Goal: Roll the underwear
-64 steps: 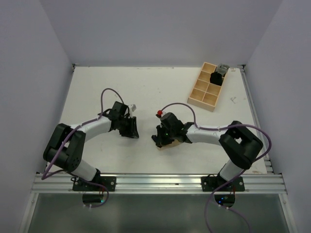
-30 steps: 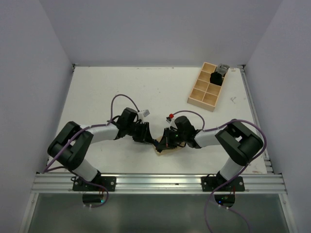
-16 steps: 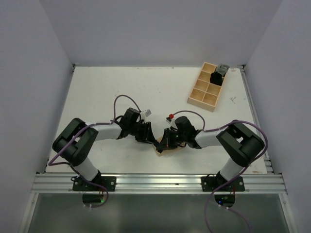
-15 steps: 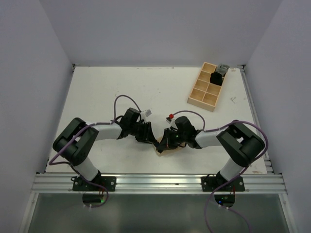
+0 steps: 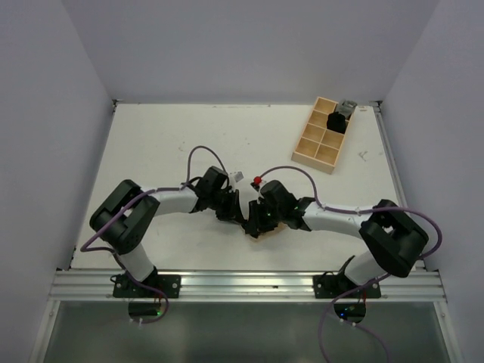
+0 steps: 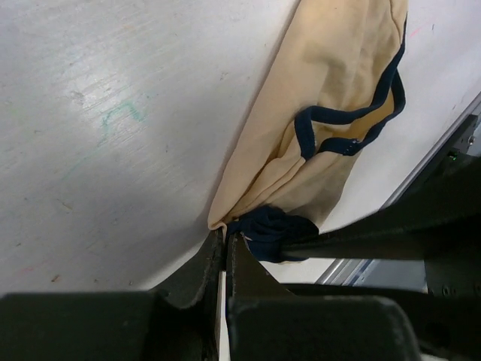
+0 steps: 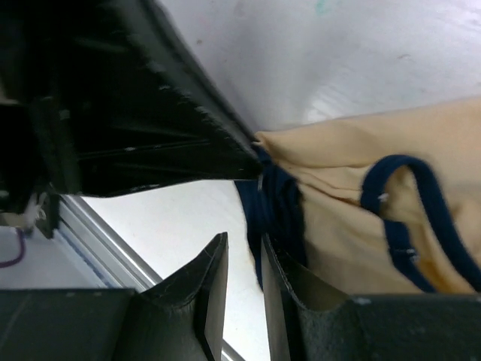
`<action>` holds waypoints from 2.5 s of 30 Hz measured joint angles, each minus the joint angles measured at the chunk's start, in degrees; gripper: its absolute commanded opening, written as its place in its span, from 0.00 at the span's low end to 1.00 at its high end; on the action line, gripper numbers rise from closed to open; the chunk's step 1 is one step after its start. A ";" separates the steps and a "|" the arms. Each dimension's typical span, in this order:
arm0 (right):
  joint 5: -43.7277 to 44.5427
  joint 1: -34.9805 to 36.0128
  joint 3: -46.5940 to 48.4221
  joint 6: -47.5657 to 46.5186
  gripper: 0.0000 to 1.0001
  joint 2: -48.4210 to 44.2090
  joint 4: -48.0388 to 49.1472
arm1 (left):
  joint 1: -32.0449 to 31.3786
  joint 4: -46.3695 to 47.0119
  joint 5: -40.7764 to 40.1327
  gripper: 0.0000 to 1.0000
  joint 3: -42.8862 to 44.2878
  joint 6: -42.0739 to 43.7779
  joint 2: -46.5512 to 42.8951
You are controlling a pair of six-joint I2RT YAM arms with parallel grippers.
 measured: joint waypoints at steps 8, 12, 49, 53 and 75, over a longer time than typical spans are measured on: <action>12.72 8.61 4.59 -5.18 0.31 -1.46 -9.25 | -0.66 -3.13 -0.48 0.00 1.51 0.15 1.09; 16.94 10.45 5.90 -6.86 0.33 -1.75 -12.09 | -0.76 -4.26 -0.87 0.00 2.08 0.15 1.22; 34.32 19.74 13.00 -18.95 0.38 7.30 -19.26 | -0.87 -7.61 -1.55 0.01 4.11 -0.15 2.01; 35.71 20.24 13.00 -18.91 0.18 7.56 -19.23 | -0.90 -8.57 -2.51 0.10 4.55 -1.07 1.97; 13.90 8.07 -5.16 -2.69 0.00 -4.61 1.09 | 5.75 -13.86 -13.05 0.38 1.70 0.94 -13.55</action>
